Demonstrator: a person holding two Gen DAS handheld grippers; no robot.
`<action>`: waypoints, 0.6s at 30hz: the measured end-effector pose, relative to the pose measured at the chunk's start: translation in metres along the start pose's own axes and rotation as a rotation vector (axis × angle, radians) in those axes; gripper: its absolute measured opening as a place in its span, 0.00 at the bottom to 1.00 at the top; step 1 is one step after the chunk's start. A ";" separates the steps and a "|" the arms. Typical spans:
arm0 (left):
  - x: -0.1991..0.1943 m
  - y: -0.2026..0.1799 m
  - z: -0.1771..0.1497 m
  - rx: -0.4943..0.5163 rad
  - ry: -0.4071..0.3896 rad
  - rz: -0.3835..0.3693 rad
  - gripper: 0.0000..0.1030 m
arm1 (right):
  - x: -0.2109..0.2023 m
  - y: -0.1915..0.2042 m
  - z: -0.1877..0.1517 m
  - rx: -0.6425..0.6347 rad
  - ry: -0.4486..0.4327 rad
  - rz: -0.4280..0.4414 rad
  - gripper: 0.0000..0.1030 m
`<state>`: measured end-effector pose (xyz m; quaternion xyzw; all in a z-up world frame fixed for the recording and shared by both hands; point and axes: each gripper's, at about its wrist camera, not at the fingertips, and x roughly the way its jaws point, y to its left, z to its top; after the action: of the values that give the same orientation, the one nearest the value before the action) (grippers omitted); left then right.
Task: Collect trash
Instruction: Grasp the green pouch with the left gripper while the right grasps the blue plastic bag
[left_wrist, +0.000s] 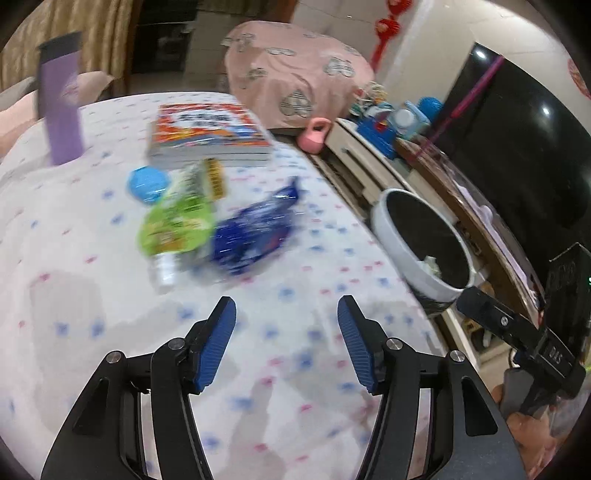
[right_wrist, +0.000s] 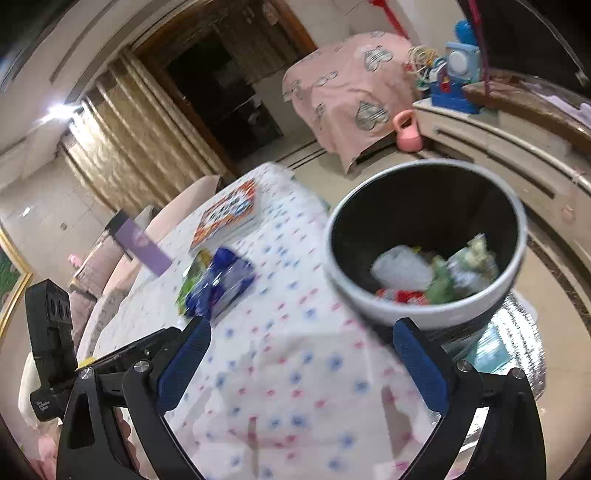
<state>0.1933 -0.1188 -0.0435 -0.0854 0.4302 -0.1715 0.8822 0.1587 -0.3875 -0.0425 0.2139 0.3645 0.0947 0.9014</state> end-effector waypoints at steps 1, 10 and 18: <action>-0.002 0.007 -0.001 -0.012 -0.001 0.008 0.57 | 0.003 0.006 -0.004 -0.005 0.010 0.008 0.97; -0.014 0.060 -0.013 -0.093 -0.007 0.059 0.56 | 0.038 0.051 -0.025 -0.072 0.097 0.045 0.97; -0.017 0.083 -0.006 -0.108 -0.016 0.092 0.57 | 0.062 0.073 -0.027 -0.078 0.125 0.066 0.97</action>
<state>0.1982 -0.0359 -0.0598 -0.1144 0.4351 -0.1064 0.8867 0.1831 -0.2936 -0.0650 0.1841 0.4090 0.1517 0.8808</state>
